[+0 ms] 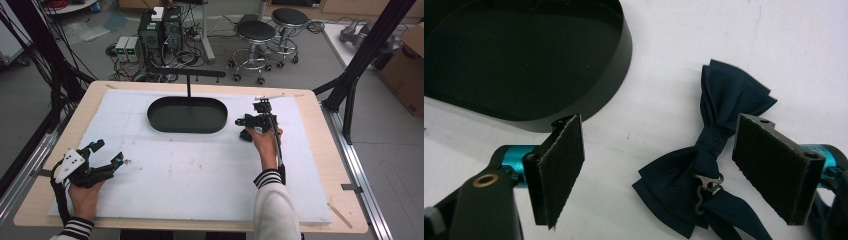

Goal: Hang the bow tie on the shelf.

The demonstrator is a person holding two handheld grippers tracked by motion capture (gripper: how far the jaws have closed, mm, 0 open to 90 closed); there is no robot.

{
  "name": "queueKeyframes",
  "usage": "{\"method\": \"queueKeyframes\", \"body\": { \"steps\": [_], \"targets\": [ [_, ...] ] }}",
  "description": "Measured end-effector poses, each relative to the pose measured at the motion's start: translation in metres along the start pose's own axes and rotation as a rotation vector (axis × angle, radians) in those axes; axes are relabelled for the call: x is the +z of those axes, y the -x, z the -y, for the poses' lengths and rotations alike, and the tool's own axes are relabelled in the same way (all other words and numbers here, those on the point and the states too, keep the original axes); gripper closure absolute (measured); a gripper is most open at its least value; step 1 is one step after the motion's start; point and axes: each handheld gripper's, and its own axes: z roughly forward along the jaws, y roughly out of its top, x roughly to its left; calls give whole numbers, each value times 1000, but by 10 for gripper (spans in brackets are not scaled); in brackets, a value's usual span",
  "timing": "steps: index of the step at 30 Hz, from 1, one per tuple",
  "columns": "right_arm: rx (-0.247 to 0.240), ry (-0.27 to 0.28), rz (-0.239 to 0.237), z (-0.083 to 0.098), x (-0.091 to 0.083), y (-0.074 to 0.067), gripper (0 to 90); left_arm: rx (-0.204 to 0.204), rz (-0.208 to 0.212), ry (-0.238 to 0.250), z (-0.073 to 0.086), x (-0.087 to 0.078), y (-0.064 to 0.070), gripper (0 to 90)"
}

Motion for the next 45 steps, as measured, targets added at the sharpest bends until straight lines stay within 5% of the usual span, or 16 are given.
{"method": "queueKeyframes", "body": {
  "steps": [5,10,12,16,34,45],
  "targets": [
    [20,9,-15,8,9,5,193,1,0,0,0,0,0,157],
    [-32,-40,7,10,20,2,151,0,1,0,0,0,0,157],
    [-18,-46,5,10,23,2,159,-1,-1,1,0,0,0,157],
    [26,-33,-6,11,27,4,198,-2,0,2,0,0,0,157],
    [63,-56,69,12,37,12,368,-5,1,4,0,0,0,157],
    [23,-61,152,11,42,6,488,-6,1,4,0,0,0,157]
  ]
}}
